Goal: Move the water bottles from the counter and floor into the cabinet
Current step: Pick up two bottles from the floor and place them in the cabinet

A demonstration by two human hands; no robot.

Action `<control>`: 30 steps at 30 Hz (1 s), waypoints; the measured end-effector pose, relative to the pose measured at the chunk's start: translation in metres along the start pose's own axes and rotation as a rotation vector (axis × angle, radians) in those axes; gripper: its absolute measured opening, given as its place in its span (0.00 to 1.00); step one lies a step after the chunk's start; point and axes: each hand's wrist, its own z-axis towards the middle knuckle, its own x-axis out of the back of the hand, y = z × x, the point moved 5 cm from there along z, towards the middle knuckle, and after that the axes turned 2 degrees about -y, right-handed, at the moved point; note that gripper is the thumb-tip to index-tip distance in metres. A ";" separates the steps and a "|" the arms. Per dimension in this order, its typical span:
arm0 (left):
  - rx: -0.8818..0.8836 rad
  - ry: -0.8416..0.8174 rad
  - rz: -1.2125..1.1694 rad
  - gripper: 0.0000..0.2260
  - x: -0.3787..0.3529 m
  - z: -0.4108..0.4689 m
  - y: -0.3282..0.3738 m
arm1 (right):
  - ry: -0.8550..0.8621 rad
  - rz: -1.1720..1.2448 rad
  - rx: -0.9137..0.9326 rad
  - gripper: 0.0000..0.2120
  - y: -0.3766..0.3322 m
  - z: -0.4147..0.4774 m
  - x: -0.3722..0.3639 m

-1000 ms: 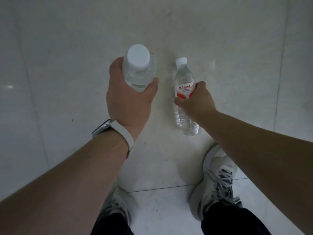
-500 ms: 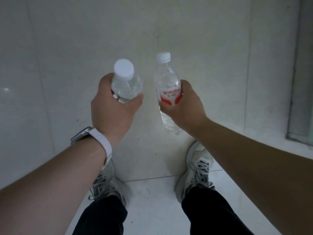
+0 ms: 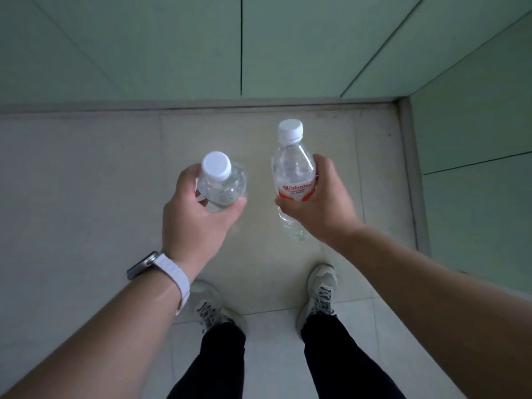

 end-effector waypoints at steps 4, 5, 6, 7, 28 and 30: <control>-0.008 0.054 0.008 0.25 0.082 -0.021 0.066 | -0.022 0.020 0.063 0.32 -0.094 -0.041 0.033; -0.011 0.070 0.006 0.25 0.101 -0.026 0.082 | -0.022 0.024 0.081 0.32 -0.116 -0.052 0.041; -0.012 0.087 0.000 0.25 0.120 -0.031 0.096 | -0.019 0.023 0.099 0.32 -0.137 -0.063 0.049; -0.012 0.105 -0.006 0.25 0.137 -0.037 0.110 | -0.016 0.019 0.113 0.32 -0.158 -0.074 0.057; -0.096 0.269 -0.132 0.24 0.355 -0.096 0.254 | 0.033 0.133 0.344 0.32 -0.424 -0.166 0.134; -0.072 0.293 -0.133 0.24 0.361 -0.088 0.257 | 0.002 0.139 0.373 0.33 -0.436 -0.153 0.133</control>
